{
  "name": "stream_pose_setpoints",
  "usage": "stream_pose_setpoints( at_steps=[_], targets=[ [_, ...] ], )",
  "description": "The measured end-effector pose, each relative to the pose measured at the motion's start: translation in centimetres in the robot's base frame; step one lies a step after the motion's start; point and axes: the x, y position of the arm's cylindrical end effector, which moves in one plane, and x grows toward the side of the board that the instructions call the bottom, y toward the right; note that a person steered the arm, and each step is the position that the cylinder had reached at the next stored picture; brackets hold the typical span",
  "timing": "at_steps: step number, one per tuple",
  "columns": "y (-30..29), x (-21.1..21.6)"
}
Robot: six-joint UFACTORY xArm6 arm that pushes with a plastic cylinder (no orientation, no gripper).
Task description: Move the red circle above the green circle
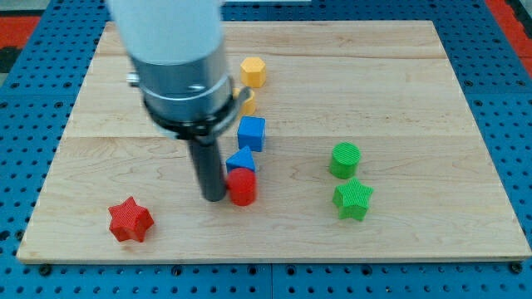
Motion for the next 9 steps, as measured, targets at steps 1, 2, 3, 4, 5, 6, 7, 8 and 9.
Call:
stream_pose_setpoints(
  at_steps=[1,2,3,4,5,6,7,8,9],
  targets=[
    [2.7,0.1],
    [2.7,1.2],
    [3.0,1.3],
    [5.1,-0.3],
    [6.4,-2.9],
    [6.6,0.4],
    [8.9,0.3],
    [9.5,-3.1],
    [8.0,-6.5]
  ],
)
